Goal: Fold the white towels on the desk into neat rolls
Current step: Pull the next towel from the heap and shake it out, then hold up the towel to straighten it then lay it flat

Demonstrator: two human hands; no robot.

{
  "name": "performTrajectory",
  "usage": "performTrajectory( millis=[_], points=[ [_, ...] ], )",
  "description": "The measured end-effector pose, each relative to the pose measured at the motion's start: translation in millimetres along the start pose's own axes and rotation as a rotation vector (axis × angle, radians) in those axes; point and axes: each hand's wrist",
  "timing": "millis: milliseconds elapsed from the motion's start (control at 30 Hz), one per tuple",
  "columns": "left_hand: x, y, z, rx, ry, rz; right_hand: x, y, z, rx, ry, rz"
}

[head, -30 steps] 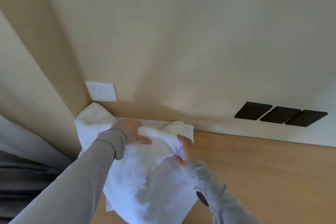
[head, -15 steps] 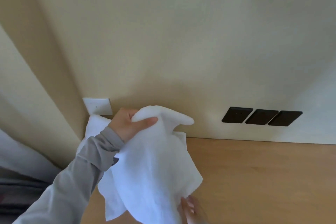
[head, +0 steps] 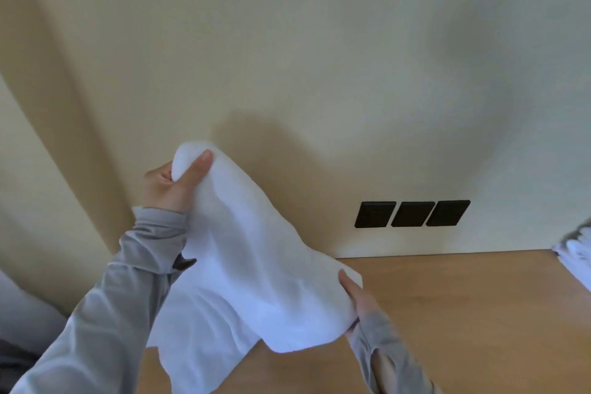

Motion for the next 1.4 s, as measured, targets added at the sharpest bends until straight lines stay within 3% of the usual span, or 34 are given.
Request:
performTrajectory(
  millis=[133,500,700,1000,1233,1400],
  points=[
    [-5,-8,9,0.034,0.034,0.089,7,10,-57,0.029,-0.237,0.064],
    [-8,-5,62,0.149,0.222,0.213,44,17,-150,0.133,-0.629,0.209],
    [18,13,105,0.107,0.228,0.266,76,-11,-191,0.067,-0.696,0.217],
    [106,98,138,0.090,0.241,0.325,107,-137,-252,0.022,-0.868,0.266],
    [205,184,116,-0.007,0.211,0.244,117,-274,-279,0.077,-1.123,0.314],
    [252,243,107,-0.066,0.187,0.145,103,-356,-271,0.106,-1.120,0.366]
  ],
)
Point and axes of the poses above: each hand's wrist, its own x-axis away from the middle knuckle, its own y-axis out of the palm, z = x × y, and after that the axes turned 8 degrees about z, right-handed
